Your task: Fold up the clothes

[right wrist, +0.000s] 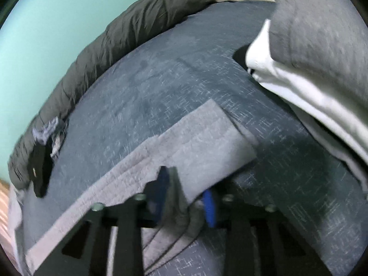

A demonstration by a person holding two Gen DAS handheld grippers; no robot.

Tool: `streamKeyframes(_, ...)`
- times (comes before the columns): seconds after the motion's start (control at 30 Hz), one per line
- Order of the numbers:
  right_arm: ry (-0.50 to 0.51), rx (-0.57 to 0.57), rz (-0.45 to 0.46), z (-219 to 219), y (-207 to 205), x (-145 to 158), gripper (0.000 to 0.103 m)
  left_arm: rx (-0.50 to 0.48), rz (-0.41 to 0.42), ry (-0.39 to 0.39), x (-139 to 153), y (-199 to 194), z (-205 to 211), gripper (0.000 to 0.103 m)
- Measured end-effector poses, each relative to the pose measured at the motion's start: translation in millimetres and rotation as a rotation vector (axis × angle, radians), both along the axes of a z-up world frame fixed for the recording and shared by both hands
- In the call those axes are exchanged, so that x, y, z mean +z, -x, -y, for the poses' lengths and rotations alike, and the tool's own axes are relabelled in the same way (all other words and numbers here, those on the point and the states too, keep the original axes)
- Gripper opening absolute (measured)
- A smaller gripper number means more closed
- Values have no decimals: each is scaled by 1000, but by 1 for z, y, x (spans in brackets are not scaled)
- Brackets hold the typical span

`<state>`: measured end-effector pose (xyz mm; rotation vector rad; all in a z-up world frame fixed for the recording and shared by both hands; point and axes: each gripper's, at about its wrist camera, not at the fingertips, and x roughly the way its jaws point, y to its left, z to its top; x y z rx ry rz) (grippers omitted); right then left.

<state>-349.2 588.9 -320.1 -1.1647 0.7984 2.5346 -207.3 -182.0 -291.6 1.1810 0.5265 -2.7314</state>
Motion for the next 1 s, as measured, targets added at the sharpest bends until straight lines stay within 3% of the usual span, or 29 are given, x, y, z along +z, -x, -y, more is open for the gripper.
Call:
streamKeyframes(0.27, -129, 10, -95, -4, -18, 70, 7, 11, -10, -16, 3, -6, 6, 58)
streamKeyframes(0.37, -168, 28, -54, -5, -6, 81, 7, 13, -13, -19, 4, -7, 7, 58)
streamKeyframes(0.47, -207, 70, 35, 4, 8, 71, 8, 14, -16, -16, 7, -12, 10, 58)
streamKeyframes(0.53, -269, 78, 75, 12, 7, 67, 12, 17, -16, -16, 9, -16, 13, 58)
streamKeyframes(0.6, -379, 64, 87, 23, 1, 67, 27, 27, -19, -29, 10, -20, 20, 58)
streamKeyframes(0.73, -468, 1, -7, 36, -39, 82, 52, 48, -32, -49, 17, -30, 33, 58)
streamKeyframes(0.87, -418, 20, -119, 62, -83, 89, 54, 83, -48, -82, 23, -43, 50, 58)
streamKeyframes(1.0, -308, 99, -145, 108, -115, 70, 55, 120, -59, -88, 30, -60, 68, 58)
